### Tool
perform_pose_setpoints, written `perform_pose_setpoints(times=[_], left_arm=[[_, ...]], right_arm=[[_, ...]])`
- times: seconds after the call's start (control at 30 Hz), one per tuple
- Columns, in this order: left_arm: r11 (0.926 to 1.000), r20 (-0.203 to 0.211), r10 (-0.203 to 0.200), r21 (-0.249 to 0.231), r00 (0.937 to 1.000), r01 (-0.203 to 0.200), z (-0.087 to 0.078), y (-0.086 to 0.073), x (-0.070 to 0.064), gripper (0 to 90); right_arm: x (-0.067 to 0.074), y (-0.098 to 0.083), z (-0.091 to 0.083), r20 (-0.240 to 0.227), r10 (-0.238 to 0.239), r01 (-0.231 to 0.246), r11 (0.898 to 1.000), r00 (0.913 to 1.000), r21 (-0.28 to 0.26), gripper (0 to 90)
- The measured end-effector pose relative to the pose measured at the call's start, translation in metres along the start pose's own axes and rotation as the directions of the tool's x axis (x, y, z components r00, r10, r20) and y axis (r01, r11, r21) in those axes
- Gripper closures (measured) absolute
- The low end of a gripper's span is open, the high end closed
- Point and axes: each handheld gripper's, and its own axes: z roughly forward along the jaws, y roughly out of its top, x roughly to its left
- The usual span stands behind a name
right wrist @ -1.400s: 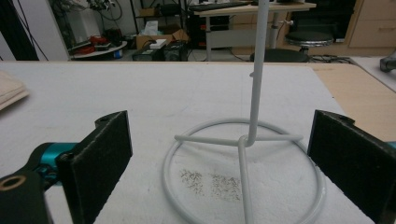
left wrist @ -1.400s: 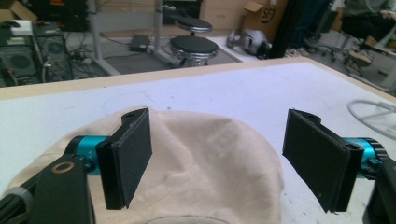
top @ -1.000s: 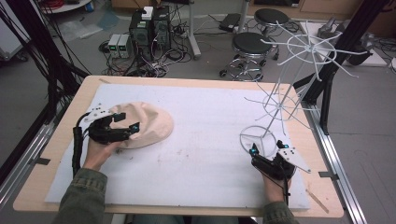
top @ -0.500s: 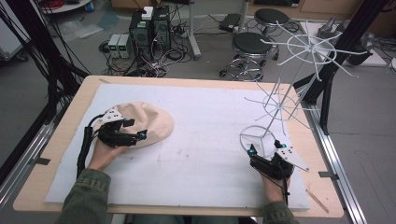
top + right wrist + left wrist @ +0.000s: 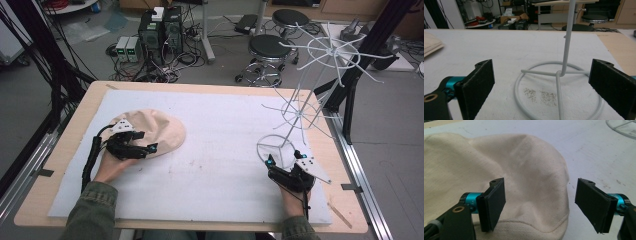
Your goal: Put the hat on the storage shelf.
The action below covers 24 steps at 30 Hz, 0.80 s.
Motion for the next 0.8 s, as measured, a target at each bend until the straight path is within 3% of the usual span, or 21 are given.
perform_pose_setpoints(times=[0.6,0.7,0.8], left_arm=[[0.998,0.019,0.027,0.056,0.9994,-0.029,0.01,-0.004,-0.003,25.9],[0.9947,0.015,0.032,0.097,0.9994,-0.033,0.016,-0.007,-0.002,26.2],[0.9854,0.018,0.056,0.16,0.9982,-0.058,0.024,-0.011,-0.004,26.2]], right_arm=[[-0.001,0.0,0.0,0.002,-0.008,0.008,1.0,1.0,-0.005,5.5],[0.0,0.0,0.0,-0.002,-0.006,0.006,1.0,1.0,-0.002,5.5],[0.0,0.0,0.0,-0.001,-0.006,0.006,1.0,1.0,-0.002,5.6]])
